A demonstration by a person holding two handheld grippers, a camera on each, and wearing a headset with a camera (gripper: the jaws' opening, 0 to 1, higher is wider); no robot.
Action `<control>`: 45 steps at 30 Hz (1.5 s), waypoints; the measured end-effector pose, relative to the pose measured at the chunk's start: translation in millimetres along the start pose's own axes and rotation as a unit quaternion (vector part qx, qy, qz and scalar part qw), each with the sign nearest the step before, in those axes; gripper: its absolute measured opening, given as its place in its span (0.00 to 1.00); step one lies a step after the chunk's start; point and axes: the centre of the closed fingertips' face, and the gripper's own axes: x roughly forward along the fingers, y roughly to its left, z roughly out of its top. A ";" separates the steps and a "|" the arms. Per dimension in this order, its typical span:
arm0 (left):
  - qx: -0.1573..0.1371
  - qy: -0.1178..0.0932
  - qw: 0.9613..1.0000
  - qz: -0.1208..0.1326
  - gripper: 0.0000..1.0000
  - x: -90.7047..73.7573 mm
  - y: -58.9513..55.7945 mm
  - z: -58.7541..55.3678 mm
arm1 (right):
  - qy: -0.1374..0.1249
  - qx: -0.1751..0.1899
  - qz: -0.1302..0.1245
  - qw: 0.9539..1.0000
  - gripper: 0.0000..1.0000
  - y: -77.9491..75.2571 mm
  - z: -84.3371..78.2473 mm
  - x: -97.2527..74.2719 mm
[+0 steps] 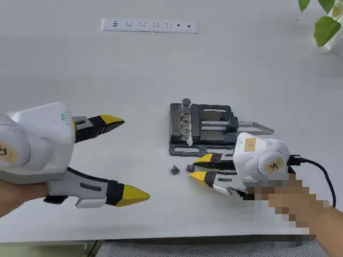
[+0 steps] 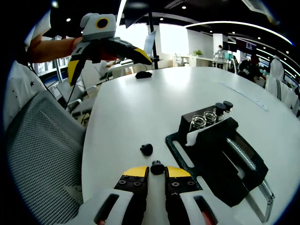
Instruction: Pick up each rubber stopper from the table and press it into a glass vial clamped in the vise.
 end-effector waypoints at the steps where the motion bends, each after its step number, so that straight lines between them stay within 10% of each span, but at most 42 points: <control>1: 0.000 0.001 1.000 0.000 0.87 0.1 -0.1 -0.3 | 0.001 0.000 0.000 1.000 0.09 -0.1 -0.2 0.0; 24: 0.007 -0.008 1.000 -0.007 0.85 3.9 -2.0 7.2 | -0.014 -0.009 -0.001 1.000 0.07 0.6 16.7 -20.0; 45: 0.011 -0.072 0.997 -0.019 0.61 9.1 -7.2 58.2 | -0.123 -0.043 0.056 0.990 0.07 28.5 116.7 -96.1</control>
